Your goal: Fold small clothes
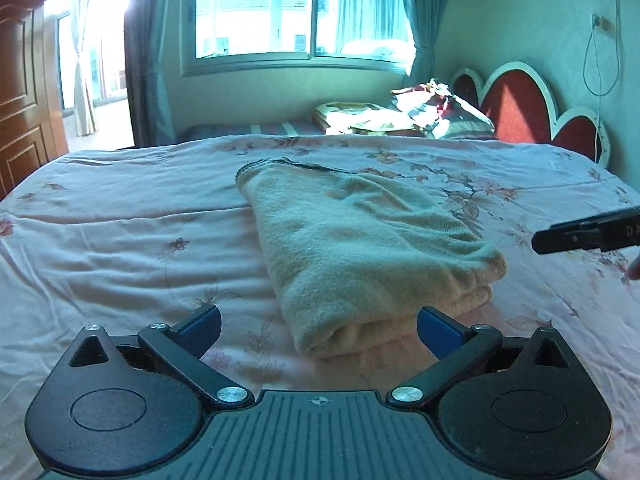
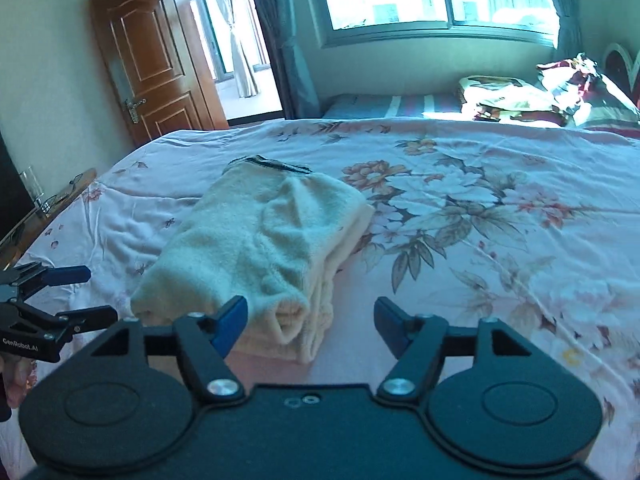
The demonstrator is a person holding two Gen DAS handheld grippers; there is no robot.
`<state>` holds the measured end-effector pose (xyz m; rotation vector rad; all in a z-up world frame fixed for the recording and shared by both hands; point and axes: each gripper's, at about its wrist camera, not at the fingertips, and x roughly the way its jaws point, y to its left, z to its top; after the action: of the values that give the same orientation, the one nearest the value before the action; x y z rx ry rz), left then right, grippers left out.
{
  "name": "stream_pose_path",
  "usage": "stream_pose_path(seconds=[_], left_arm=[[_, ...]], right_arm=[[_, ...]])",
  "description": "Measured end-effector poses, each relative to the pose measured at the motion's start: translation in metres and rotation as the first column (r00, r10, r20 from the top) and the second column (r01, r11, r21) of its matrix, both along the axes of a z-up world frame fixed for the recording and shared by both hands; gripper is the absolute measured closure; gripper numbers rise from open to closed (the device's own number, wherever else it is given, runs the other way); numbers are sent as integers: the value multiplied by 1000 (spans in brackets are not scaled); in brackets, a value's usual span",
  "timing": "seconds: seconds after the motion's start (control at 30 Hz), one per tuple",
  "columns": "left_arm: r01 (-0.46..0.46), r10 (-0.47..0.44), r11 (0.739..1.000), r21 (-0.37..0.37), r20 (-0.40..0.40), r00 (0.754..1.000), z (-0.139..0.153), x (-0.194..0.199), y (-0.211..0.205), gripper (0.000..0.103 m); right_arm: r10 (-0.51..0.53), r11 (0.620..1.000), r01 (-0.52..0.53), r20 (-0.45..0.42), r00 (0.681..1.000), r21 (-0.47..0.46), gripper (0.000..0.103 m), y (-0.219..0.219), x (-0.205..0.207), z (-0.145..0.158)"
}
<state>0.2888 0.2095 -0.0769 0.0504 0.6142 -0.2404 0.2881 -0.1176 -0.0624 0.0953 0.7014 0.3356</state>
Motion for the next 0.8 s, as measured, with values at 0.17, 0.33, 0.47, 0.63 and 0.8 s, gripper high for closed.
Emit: stream_pose_path(seconds=[0.17,0.33,0.47,0.63,0.8], left_arm=[[-68,68,998,-13,0,998,24,-48,-19,0],[-106,106,994,-13,28,994,52,-99,-38,0],[-124,127,991,-55,56,990,76,-143,-45,0],[-118,120,993,-26,107,987,92,-189,-53,0],[-133,137,990,-36,139,981,110,-227,-53,0]], right_arm=[[-68,997,67,-7,998,-37,1,0,-52,14],[-101,985,106,44,994,-134,1,8,-111,35],[-83,982,97,95,992,-161,1,9,-156,53],[-106,982,123,121,987,-140,1,4,-196,70],[-118,985,132,132,984,-109,1,1,-221,80]])
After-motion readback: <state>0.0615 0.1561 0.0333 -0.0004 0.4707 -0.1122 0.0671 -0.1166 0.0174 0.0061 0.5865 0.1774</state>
